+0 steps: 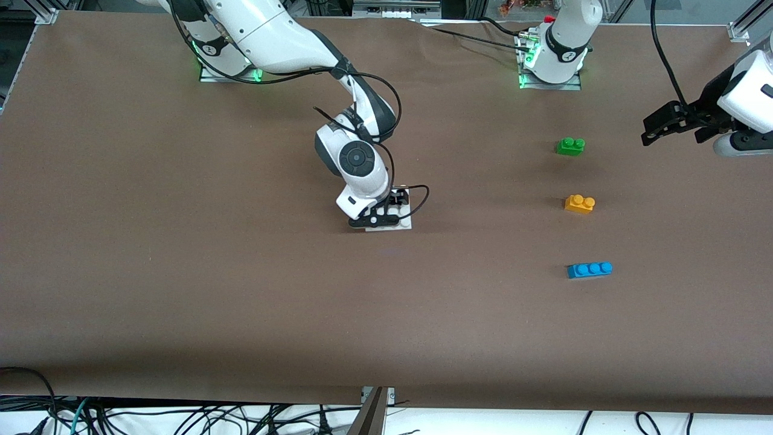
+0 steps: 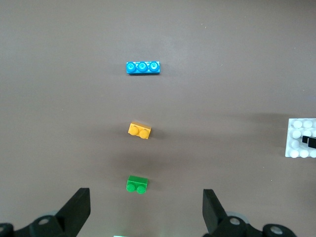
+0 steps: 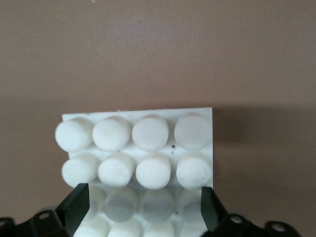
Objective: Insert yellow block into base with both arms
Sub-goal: 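Carry the base plate further toward the bricks and set it down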
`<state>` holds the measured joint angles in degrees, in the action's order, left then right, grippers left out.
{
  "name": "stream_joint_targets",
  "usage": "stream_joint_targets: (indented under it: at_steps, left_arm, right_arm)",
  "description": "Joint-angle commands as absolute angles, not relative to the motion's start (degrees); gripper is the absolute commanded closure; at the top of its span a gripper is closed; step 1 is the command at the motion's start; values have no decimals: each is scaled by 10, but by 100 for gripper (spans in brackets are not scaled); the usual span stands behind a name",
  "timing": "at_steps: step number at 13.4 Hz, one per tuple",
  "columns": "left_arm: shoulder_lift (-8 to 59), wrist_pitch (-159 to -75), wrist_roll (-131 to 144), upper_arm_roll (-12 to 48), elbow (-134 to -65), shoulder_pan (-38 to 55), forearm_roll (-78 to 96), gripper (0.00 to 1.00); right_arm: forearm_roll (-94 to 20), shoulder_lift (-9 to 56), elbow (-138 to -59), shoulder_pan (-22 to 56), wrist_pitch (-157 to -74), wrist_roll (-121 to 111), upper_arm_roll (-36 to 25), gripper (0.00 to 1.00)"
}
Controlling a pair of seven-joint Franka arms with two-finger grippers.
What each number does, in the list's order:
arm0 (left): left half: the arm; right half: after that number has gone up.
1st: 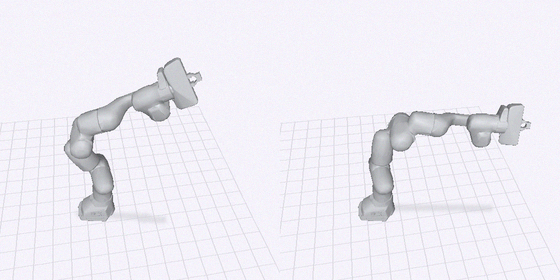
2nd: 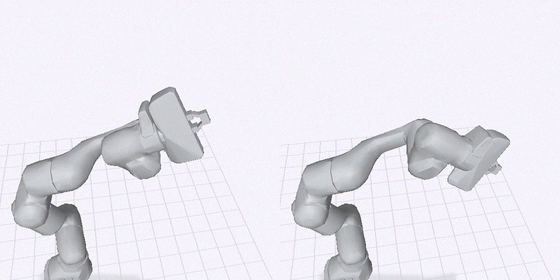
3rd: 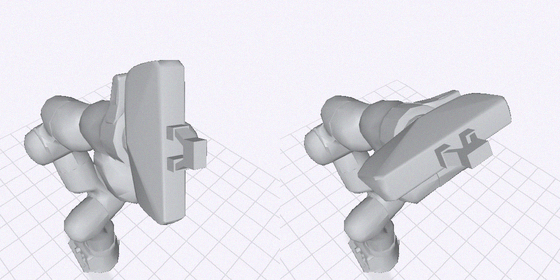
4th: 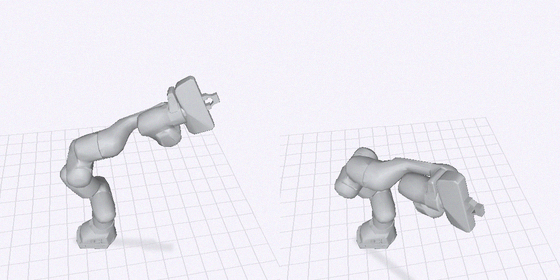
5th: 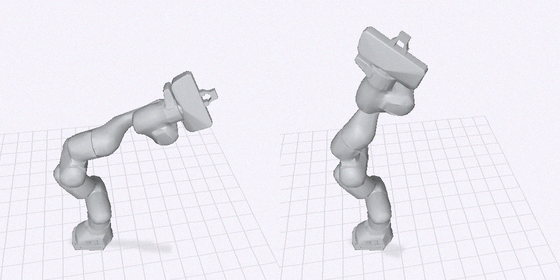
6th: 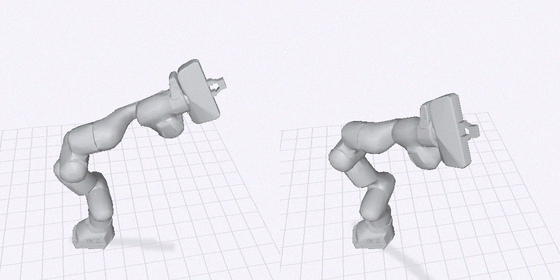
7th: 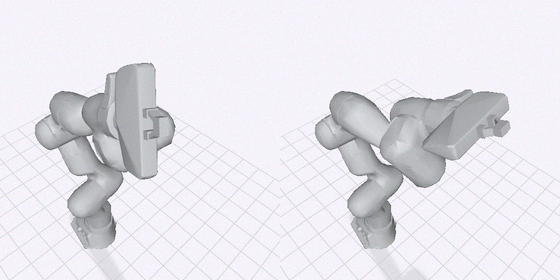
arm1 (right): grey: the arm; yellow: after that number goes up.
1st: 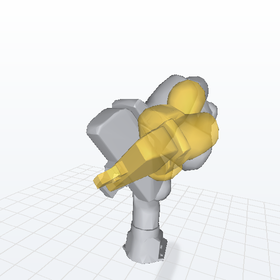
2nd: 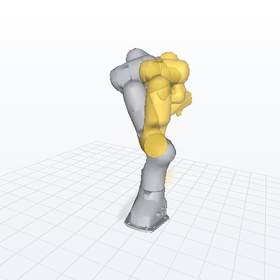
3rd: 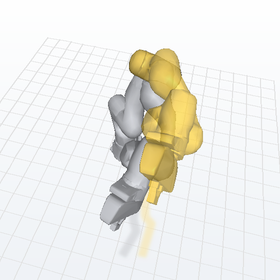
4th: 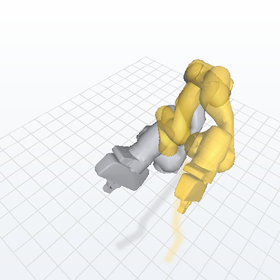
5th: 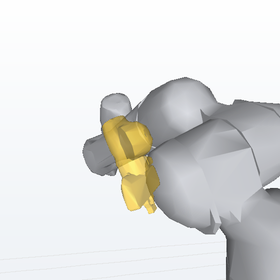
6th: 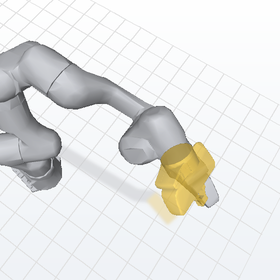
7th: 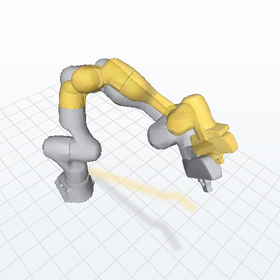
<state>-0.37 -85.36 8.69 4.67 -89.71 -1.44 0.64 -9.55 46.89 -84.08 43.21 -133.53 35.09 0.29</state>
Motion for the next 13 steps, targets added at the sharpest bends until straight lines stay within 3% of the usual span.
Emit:
stream_joint_targets:
  at_steps: [1, 7, 13]
  left_arm:
    - [1, -851, 84, 49, -883, -18, 17, 0]
    - [1, -851, 84, 49, -883, -18, 17, 0]
    - [1, -851, 84, 49, -883, -18, 17, 0]
  right_arm:
    - [-101, 472, -826, 433, -1331, 343, 4, 0]
    - [-70, 440, -825, 426, -1305, 320, -3, 0]
    - [-55, 362, -825, 403, -1251, 195, -77, 0]
